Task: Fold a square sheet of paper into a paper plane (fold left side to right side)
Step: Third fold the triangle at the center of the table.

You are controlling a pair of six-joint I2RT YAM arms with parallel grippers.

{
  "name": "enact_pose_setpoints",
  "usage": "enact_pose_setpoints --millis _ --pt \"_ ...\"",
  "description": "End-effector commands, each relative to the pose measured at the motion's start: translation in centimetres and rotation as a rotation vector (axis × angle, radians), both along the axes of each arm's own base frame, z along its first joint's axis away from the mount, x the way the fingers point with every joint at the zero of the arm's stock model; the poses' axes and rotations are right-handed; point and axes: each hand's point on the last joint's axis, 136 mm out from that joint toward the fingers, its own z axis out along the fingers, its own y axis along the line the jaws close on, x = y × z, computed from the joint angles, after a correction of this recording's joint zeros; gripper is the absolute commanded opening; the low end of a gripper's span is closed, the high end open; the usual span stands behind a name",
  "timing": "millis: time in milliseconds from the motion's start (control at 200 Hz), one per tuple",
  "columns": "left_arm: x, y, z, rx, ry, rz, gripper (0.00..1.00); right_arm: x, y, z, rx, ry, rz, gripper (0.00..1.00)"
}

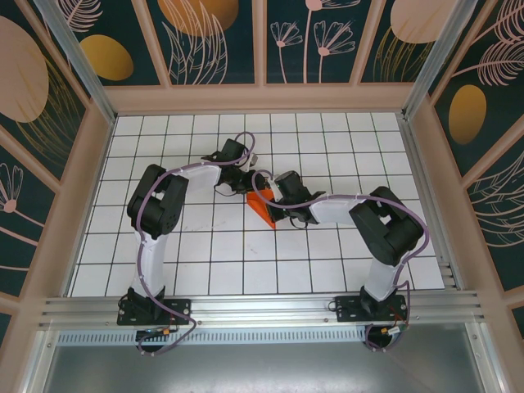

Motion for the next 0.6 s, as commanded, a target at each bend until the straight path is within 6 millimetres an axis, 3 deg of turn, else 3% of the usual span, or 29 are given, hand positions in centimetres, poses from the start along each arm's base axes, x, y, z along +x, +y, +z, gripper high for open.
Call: enact_pose_setpoints --millis 0,596 --pt "-1.31 0.48 -2.88 0.075 0.054 -0.013 0.31 0.87 0.0 0.16 -0.003 -0.002 -0.027 0.0" --pt "-1.4 0.41 -2.95 0.072 0.056 -0.017 0.31 1.01 -0.14 -0.54 -0.021 0.017 -0.032 0.0"
